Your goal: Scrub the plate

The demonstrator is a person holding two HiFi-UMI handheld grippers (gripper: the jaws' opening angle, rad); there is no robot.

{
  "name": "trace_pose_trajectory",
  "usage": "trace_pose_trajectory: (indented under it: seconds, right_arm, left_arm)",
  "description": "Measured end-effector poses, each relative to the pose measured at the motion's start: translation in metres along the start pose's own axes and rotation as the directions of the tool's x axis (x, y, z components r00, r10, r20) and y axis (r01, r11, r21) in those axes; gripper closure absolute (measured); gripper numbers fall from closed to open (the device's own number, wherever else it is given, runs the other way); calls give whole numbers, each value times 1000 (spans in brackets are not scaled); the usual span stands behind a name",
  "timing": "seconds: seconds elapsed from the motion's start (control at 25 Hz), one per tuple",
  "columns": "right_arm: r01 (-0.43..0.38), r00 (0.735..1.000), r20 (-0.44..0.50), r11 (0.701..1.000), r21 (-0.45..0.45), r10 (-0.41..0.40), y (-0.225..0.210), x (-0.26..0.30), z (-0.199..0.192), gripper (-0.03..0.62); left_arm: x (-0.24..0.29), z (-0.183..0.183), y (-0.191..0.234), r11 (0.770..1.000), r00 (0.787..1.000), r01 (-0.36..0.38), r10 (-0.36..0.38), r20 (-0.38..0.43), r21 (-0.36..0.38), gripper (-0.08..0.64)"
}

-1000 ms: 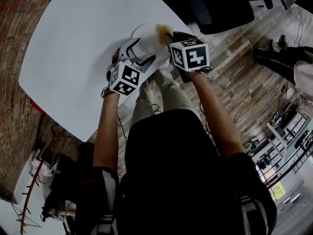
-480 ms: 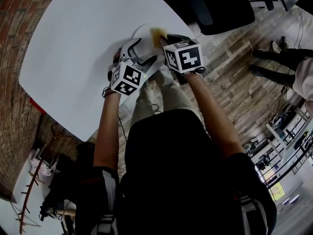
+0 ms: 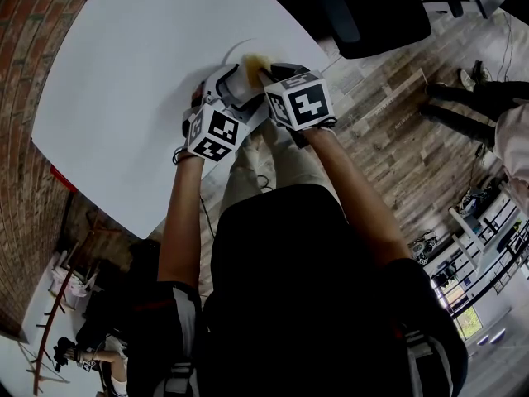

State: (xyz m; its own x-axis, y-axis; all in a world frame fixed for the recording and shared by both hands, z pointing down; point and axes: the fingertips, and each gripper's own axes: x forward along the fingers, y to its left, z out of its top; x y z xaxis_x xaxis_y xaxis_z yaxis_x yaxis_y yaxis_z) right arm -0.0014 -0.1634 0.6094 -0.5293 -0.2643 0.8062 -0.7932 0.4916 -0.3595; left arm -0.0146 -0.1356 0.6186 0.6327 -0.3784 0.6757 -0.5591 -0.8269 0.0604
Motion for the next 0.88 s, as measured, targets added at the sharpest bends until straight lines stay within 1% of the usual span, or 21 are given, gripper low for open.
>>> trace_pose_trajectory:
  seconds: [0.36,0.6,0.88]
  right_arm:
    - [-34,999,-13,999,-22,33,11,3,-3,552]
    - [-30,999,-25,1000,7,30,3,0,-7,552]
    - [14,999,-34,999,31,-13,-10,-8,-14,552]
  left_arm:
    - [0,1,1,1000,1000,-1,1,2,0,225]
    - [1,1,1,1000,1000,-1,1,5,0,225]
    - [0,0,2,1000,1000,1,-1,6,-1,225]
